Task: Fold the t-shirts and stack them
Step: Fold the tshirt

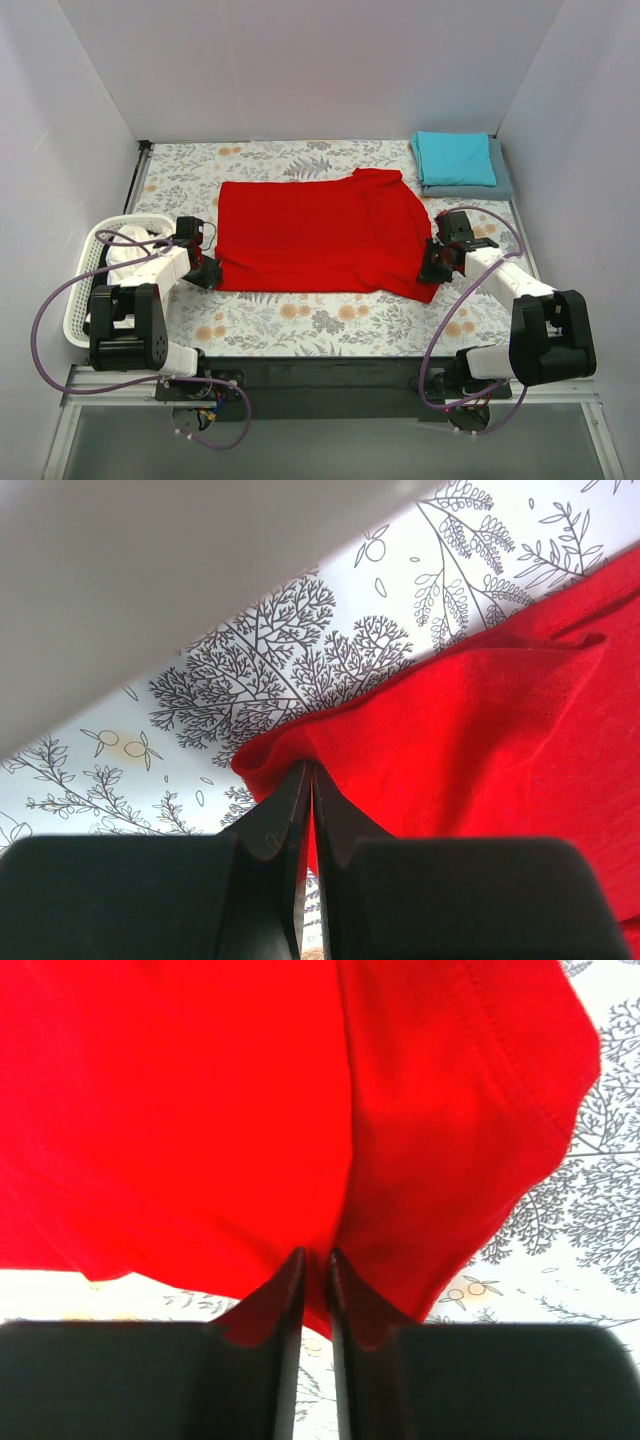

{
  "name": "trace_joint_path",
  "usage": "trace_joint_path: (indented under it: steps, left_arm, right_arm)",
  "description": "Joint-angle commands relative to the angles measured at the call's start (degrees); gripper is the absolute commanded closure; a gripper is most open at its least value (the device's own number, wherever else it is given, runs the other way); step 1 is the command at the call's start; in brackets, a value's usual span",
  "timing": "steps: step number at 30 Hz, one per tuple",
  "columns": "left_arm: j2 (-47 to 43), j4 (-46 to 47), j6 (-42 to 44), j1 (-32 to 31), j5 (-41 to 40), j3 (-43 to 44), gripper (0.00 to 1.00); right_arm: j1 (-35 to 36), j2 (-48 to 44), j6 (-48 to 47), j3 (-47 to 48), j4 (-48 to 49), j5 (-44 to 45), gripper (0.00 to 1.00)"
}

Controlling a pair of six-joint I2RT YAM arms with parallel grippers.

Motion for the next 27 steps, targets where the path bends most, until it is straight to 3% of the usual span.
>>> trace_joint_path:
  steps: [1,3,9,16,27]
  left_arm:
    - [1.52,-1.43,-0.05,-0.01,-2.00,-2.10,0.98]
    - [1.43,-1.60,-0.05,-0.01,-2.26,-2.10,0.98]
    - [1.34,-1.87,0.13,-0.01,-2.52,-2.01,0.97]
    - [1.43,-2.31,0.13,-0.01,-2.96,-1.49,0.98]
    - [1.52,-2.13,0.39,-0.01,-2.52,-1.66,0.98]
  right_arm:
    - [-0.13,-0.25,0.49,1.15,1.62,-1.48,0.85]
    - [-0.13,0.02,-0.13,2.46,1.09,-0.95,0.91]
    - [-0.22,2.21,-3.99,8.69,-2.51,5.53,0.94]
    - [-0.22,6.96,-6.63,14.24,-4.71,6.69,0.95]
    - [-0.22,13.99,-7.25,14.60,-1.20,8.02,0.90]
